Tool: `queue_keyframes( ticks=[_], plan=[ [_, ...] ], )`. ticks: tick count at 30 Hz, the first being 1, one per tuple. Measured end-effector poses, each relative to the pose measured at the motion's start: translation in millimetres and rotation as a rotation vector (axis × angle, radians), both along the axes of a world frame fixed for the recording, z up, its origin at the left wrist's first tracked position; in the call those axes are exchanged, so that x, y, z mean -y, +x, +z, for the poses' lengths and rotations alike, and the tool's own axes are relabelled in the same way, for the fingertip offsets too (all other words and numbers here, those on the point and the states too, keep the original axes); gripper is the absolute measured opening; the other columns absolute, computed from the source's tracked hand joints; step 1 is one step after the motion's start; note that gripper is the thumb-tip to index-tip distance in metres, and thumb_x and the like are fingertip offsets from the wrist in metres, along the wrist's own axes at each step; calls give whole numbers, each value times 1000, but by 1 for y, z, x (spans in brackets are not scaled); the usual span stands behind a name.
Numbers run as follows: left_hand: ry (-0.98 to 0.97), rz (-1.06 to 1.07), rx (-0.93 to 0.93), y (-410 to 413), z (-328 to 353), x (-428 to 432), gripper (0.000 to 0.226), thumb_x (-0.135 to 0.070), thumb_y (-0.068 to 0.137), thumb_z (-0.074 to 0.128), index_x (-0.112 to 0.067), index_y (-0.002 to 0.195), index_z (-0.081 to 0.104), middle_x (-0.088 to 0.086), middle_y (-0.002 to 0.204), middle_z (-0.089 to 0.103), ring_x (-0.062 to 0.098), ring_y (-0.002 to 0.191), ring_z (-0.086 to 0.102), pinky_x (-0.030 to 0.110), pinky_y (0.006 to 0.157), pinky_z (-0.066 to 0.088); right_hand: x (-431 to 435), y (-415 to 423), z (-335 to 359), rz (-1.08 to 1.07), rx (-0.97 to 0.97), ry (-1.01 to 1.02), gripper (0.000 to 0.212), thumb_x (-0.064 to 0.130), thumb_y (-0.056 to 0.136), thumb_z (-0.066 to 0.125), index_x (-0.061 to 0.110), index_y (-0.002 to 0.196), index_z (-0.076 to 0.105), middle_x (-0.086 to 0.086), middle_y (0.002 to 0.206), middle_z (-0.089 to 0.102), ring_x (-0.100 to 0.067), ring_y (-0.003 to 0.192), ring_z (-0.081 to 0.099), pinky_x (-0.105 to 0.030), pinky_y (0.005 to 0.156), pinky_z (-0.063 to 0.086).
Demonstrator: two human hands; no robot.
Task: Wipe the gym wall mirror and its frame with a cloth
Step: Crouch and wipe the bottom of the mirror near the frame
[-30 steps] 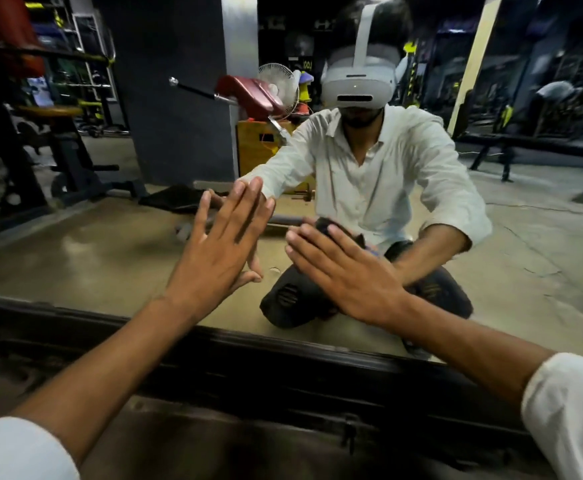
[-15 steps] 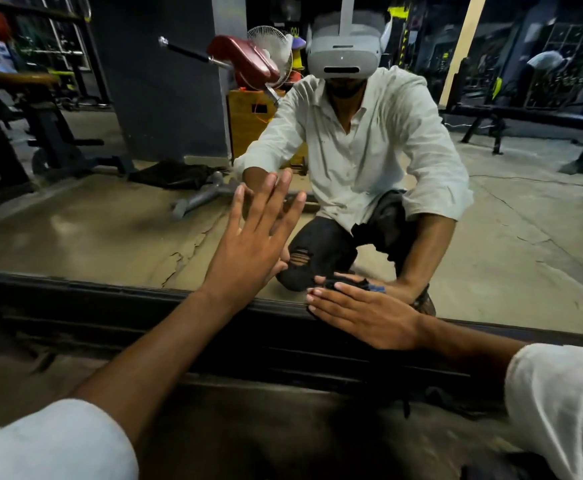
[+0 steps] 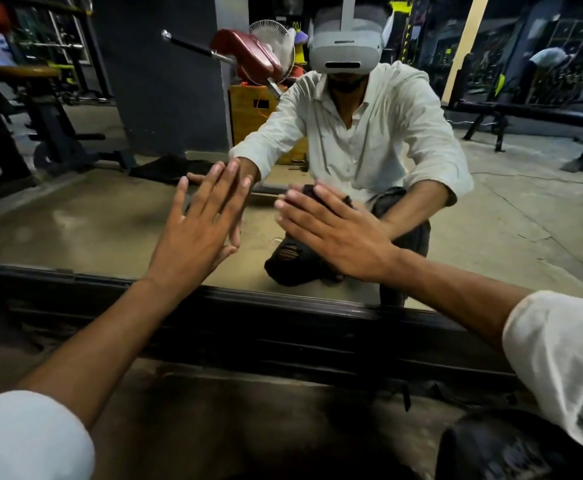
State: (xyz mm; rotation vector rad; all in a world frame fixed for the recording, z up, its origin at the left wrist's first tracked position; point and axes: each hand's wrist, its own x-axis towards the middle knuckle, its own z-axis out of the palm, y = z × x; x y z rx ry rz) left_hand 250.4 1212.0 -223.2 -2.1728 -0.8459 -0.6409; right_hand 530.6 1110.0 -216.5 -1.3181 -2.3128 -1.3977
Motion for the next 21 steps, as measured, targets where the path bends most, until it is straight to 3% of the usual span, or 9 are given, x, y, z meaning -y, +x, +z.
queue_keyframes(
  ticks=[3,4,8,10,13,17,21],
  plan=[
    [18,-17,0,-6,2,-2,120,-46,89,80,-13,171,-2,15,178,-13,32,165,-5,65,128,15,-13,1,37,97,290,-57,54,25,114,30,10,165,29,-11,173,22,-28,162,4,-49,131,7],
    [14,-11,22,-8,3,-2,121,-46,89,80,-13,171,-2,16,178,-12,33,165,-4,65,128,16,-20,2,45,117,306,-7,54,26,114,30,9,165,28,-13,173,23,-29,161,8,-50,131,7],
    [-31,18,117,-10,5,-9,125,-50,86,82,-13,171,-2,21,177,-9,38,165,-3,64,129,16,-23,-4,31,39,69,177,52,26,112,36,12,161,39,-12,169,32,-35,157,29,-52,130,7],
    [-37,10,102,-9,4,-9,126,-50,84,83,-13,171,0,22,176,-9,38,165,-4,64,129,17,-28,-15,7,37,83,191,49,18,112,36,12,159,43,-12,166,38,-33,155,34,-50,130,7],
    [-63,27,63,-9,5,-7,130,-56,82,82,-12,171,-3,25,176,-10,40,164,-5,65,128,18,-30,-29,-33,93,91,86,49,12,112,29,9,158,43,-12,167,36,-33,156,31,-51,130,13],
    [-41,58,11,-14,2,-10,128,-57,86,79,-13,170,-6,25,175,-10,41,164,-5,64,127,21,-30,-39,-83,61,173,28,55,8,111,12,5,163,30,-15,171,28,-34,159,22,-51,131,5],
    [-19,97,2,-17,-9,-15,123,-58,89,76,-13,171,-4,25,175,-8,41,164,-2,63,128,22,-38,-44,-106,101,161,27,54,8,109,30,3,163,30,-17,171,25,-36,160,19,-52,131,2]
  ],
)
